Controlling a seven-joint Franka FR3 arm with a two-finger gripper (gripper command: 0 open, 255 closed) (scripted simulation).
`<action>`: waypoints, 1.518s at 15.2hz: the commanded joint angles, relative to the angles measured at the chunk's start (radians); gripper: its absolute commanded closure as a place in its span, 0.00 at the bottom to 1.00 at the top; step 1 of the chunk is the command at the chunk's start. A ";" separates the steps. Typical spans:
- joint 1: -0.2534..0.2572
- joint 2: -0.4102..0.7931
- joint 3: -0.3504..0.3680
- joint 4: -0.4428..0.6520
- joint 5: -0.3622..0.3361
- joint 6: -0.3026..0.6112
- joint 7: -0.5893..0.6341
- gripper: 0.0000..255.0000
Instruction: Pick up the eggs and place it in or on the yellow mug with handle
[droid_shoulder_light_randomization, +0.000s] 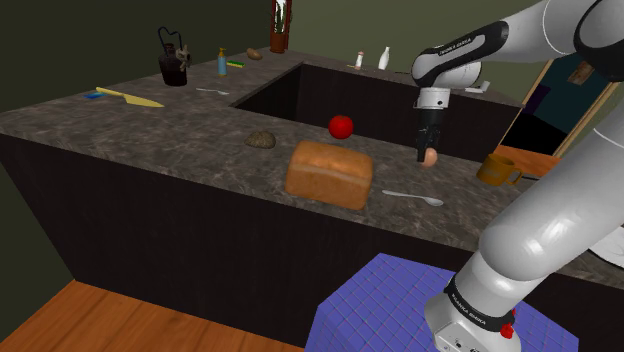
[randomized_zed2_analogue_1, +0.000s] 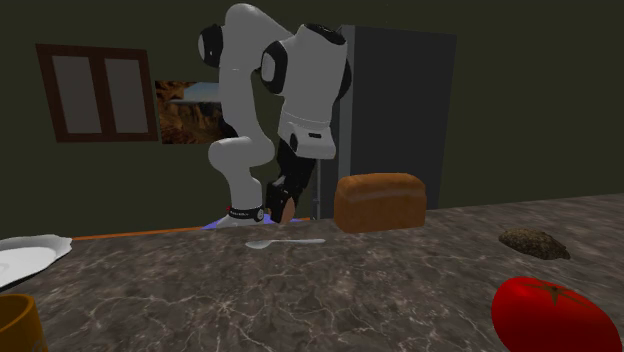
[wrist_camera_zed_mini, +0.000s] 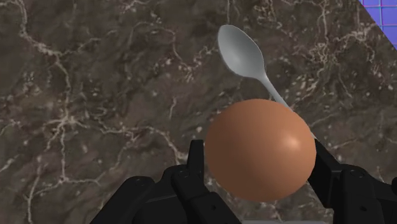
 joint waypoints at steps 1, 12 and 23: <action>0.000 -0.013 0.002 0.015 -0.004 -0.028 0.002 1.00; 0.004 -0.054 0.013 0.125 -0.011 -0.176 0.006 1.00; -0.083 0.048 -0.104 0.263 -0.050 -0.197 -0.208 1.00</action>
